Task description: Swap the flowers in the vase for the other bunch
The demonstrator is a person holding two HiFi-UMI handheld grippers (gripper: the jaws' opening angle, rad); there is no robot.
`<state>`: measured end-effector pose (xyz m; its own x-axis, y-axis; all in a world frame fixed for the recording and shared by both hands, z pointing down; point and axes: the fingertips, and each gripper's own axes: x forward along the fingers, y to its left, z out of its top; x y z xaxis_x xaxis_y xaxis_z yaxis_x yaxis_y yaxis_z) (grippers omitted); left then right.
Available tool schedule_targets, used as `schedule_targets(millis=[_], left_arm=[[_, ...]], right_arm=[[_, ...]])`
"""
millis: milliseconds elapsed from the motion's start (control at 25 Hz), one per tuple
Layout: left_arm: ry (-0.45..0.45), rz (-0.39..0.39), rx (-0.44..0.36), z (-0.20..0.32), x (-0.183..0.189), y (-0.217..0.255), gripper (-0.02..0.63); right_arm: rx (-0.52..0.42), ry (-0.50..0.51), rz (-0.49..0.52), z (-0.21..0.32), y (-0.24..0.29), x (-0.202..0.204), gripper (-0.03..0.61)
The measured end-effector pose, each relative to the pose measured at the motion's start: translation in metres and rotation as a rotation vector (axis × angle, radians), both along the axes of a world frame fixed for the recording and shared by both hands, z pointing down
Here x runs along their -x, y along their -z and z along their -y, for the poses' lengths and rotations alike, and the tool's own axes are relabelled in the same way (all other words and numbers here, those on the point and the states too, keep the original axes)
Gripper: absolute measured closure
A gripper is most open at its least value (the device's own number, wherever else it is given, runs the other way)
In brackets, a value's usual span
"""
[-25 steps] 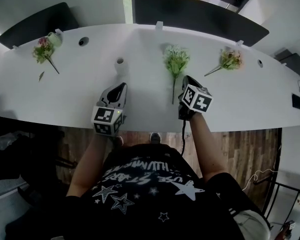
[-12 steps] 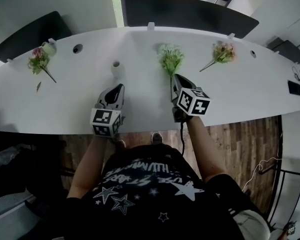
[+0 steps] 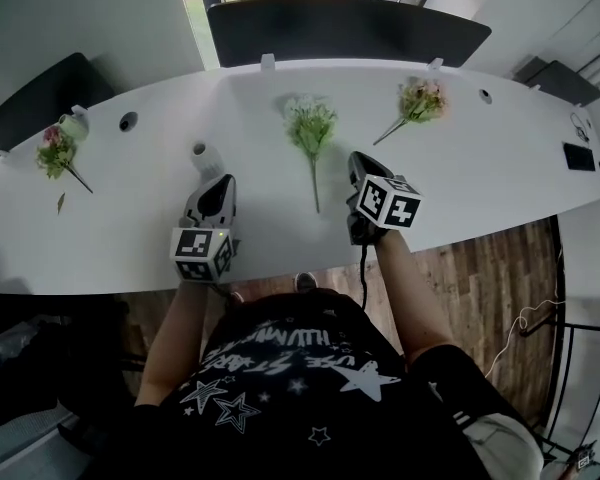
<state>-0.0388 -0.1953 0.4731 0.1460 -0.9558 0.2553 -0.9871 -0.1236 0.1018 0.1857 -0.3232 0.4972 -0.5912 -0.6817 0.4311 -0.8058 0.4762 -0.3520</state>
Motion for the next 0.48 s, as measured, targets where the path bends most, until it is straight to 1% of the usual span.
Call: schedule_targets(millis=[240,480], left_arm=[[0.007,-0.007,-0.018,0.033,-0.019,0.003,0.606],[-0.005,-0.006,-0.002,0.065,-0.041,0.001,0.606]], right_arm=[[-0.032,-0.003,0.0,0.04,0.004,-0.036,0.577],[0.018,-0.062,-0.047,0.086,-0.011,-0.077,0.575]])
